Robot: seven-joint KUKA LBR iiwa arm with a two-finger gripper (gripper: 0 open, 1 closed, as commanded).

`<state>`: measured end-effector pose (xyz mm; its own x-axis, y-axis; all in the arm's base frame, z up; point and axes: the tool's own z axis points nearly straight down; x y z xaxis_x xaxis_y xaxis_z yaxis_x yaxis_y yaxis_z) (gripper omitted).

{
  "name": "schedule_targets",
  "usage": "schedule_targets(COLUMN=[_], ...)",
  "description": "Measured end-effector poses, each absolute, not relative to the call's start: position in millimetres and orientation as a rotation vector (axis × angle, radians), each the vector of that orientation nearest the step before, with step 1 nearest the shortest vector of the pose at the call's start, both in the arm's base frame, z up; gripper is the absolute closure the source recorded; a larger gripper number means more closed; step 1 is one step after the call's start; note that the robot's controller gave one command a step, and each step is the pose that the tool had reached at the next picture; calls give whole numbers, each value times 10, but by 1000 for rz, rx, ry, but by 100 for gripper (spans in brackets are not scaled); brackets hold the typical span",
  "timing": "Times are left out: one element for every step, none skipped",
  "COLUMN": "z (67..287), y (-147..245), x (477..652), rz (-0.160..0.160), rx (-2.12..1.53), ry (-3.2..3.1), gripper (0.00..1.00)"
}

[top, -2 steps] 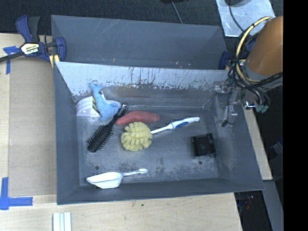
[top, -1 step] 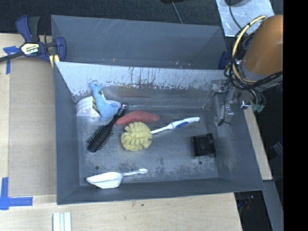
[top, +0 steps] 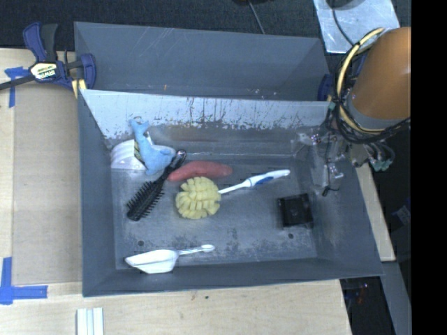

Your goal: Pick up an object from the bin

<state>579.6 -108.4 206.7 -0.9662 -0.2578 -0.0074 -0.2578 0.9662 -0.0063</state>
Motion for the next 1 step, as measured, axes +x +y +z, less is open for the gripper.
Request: schedule_targets(z=[1780], y=[-1014], x=[5964], rz=[-13], rx=[-272], ry=[3105], gripper=[0])
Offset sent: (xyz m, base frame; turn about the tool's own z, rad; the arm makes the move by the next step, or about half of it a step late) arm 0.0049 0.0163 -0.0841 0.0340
